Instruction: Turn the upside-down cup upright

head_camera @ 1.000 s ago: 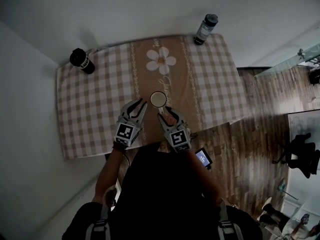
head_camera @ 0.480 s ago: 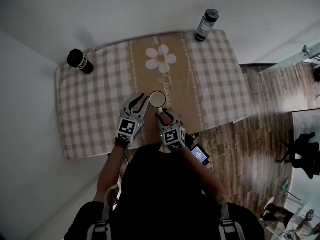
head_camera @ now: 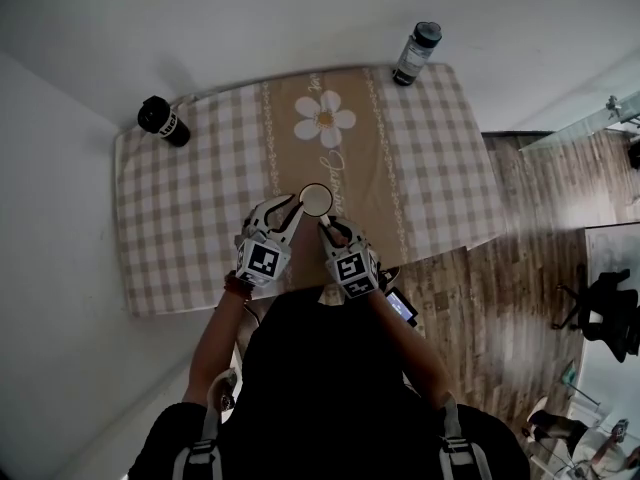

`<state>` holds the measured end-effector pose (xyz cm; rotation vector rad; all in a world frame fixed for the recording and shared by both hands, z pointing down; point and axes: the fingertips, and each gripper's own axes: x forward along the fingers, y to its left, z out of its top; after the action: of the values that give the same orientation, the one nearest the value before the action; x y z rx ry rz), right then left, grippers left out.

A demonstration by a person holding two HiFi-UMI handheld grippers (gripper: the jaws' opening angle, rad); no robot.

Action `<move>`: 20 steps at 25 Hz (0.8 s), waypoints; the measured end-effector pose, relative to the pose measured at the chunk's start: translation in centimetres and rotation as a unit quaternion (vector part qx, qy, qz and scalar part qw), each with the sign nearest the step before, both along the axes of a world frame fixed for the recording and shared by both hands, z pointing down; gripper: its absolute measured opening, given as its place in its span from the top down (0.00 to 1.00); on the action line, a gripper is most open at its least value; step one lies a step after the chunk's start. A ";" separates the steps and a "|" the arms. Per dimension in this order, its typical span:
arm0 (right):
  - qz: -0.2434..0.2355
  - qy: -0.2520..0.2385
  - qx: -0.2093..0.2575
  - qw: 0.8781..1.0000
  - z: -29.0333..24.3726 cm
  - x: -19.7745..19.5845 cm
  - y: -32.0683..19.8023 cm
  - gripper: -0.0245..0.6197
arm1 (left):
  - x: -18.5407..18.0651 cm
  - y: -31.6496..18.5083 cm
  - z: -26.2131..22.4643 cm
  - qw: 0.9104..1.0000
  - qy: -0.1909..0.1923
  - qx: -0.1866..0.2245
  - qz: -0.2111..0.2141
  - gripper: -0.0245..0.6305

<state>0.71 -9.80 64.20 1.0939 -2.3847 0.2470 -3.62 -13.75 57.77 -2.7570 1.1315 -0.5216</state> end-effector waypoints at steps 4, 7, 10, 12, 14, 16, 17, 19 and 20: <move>-0.027 0.009 -0.002 1.000 -0.3 0.4 0.0 0.85 | 0.3 0.9 0.8 0.997 -0.062 0.012 0.034 0.83; -0.046 0.026 0.010 0.999 -0.6 0.5 0.2 0.85 | 0.7 1.6 1.1 0.996 -0.078 0.017 0.047 0.83; -0.063 0.040 0.021 0.997 -1.0 0.3 0.2 0.85 | 1.3 2.2 1.3 0.994 -0.082 0.012 0.067 0.78; -0.067 0.038 0.017 0.997 -0.9 0.3 0.1 0.85 | 1.7 2.7 1.4 0.991 -0.097 0.009 0.088 0.76; -0.071 0.028 0.007 0.997 -0.8 0.3 0.0 0.85 | 1.8 3.3 1.8 0.985 -0.128 0.013 0.113 0.76; -0.085 0.028 -0.003 0.996 -0.8 0.2 0.0 0.85 | 1.9 3.9 2.4 0.973 -0.177 0.021 0.147 0.76; -0.096 0.034 -0.005 0.995 -0.9 0.1 0.0 0.85 | 2.0 4.0 2.7 0.965 -0.204 0.027 0.163 0.76; -0.121 0.053 -0.006 0.991 -1.3 -0.2 0.1 0.85 | 2.1 4.1 3.1 0.949 -0.247 0.043 0.189 0.76; -0.131 0.062 -0.006 0.989 -1.5 -0.3 0.2 0.85 | 2.2 4.1 3.1 0.943 -0.261 0.047 0.199 0.76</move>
<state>0.42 -9.64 62.70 0.7554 -2.3786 0.0979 -1.45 -9.62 60.89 -2.4349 0.4505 -1.0208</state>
